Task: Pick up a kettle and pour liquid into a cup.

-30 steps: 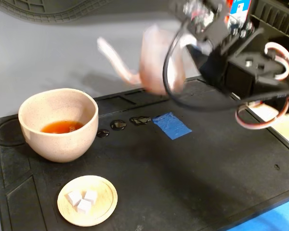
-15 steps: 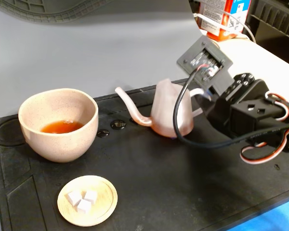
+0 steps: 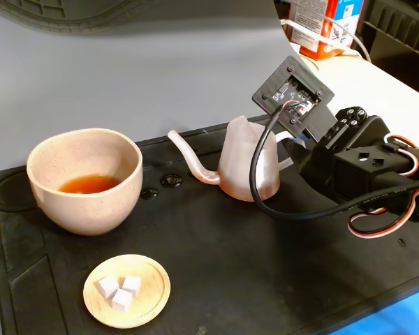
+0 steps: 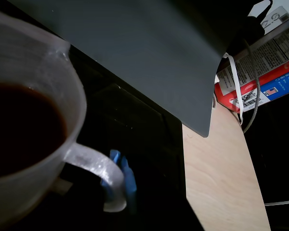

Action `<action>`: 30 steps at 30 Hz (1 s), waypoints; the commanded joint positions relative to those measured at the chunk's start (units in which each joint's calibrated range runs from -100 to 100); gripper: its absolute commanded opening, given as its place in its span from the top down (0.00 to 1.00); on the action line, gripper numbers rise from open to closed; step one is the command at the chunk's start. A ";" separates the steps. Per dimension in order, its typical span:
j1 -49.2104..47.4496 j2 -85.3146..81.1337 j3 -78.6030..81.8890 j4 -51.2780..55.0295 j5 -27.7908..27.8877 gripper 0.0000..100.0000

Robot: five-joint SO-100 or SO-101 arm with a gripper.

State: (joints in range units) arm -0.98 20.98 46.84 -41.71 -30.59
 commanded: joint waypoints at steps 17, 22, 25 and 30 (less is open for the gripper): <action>-1.34 -0.67 2.53 -1.14 -0.08 0.85; -1.34 -1.27 5.25 -2.00 -0.29 0.85; 0.11 -7.49 11.69 -4.68 -0.29 0.85; 0.49 -28.66 24.94 -4.68 -0.34 0.92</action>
State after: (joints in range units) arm -0.53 4.37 66.99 -45.56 -30.80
